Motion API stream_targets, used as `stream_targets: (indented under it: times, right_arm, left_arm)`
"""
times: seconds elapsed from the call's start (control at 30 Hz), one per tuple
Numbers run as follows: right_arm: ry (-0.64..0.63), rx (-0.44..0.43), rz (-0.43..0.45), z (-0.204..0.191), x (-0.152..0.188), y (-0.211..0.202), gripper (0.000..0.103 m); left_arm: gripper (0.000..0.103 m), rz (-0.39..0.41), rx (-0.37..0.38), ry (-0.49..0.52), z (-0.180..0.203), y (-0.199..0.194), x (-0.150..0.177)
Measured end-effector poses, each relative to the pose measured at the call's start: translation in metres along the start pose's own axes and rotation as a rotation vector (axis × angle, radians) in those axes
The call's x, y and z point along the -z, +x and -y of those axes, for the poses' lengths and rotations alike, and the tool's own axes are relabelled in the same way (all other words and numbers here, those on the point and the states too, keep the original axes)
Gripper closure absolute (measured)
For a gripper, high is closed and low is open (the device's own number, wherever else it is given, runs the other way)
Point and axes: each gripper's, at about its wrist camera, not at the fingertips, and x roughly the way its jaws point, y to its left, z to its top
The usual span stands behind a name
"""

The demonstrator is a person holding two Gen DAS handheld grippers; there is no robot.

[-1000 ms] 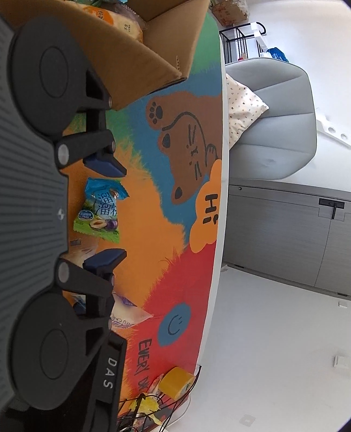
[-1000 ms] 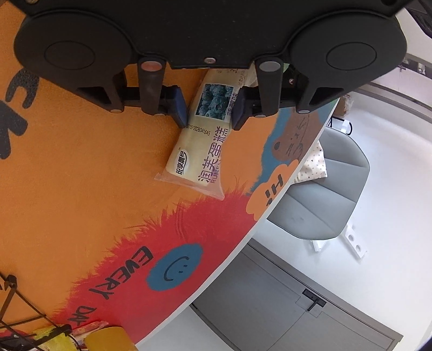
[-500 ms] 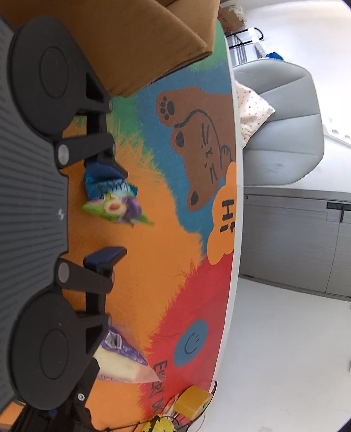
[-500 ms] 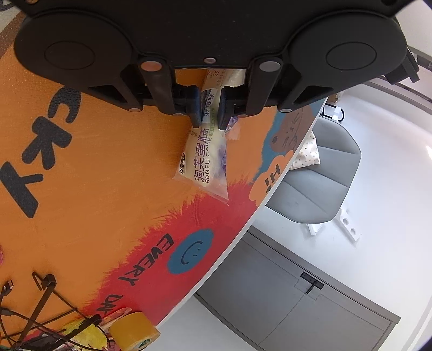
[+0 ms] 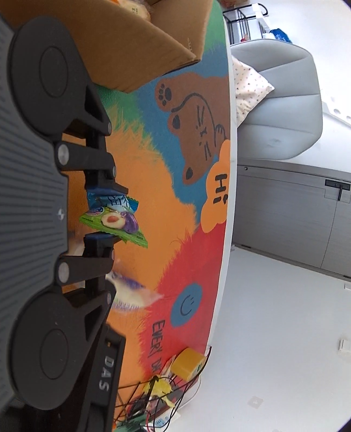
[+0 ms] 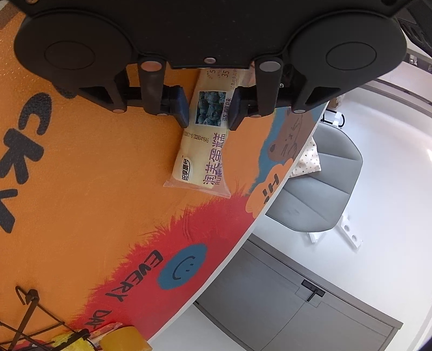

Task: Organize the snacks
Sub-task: 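Carry the foil pack and cake bar over the box with both tools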

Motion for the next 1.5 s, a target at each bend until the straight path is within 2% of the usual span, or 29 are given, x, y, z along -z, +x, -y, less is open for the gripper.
stream_targets:
  times: [0.03,0.17,0.23,0.4,0.73,1.1,1.37,1.5]
  right_arm:
    - [0.004,0.002,-0.015,-0.001,0.002,0.003,0.06]
    - [0.002,-0.008,-0.028,-0.005,0.005,0.006,0.06]
    - [0.018,-0.011,-0.034,-0.004,0.006,0.008,0.068]
    - [0.037,-0.03,-0.033,-0.002,0.014,0.001,0.075]
    - [0.023,-0.093,0.007,-0.018,0.036,-0.033,0.076]
    - [-0.076,-0.189,0.044,-0.066,0.062,-0.066,0.076]
    - [-0.173,-0.246,0.038,-0.1,0.08,-0.067,0.076]
    - [-0.197,-0.258,0.016,-0.113,0.086,-0.06,0.076]
  left_arm:
    - [0.078,-0.001,0.004,0.001,0.0,0.0,0.001]
    - [0.078,-0.034,0.028,-0.022,-0.008,0.001,0.005]
    - [0.078,-0.046,0.04,-0.032,-0.01,-0.003,0.01]
    - [0.078,-0.031,0.05,-0.059,-0.02,-0.019,0.016]
    - [0.078,0.086,0.073,-0.087,-0.035,-0.083,0.013]
    - [0.078,0.197,0.072,-0.166,-0.08,-0.143,0.005]
    - [0.078,0.268,0.034,-0.207,-0.118,-0.179,0.005]
    - [0.078,0.275,0.017,-0.24,-0.14,-0.186,0.004]
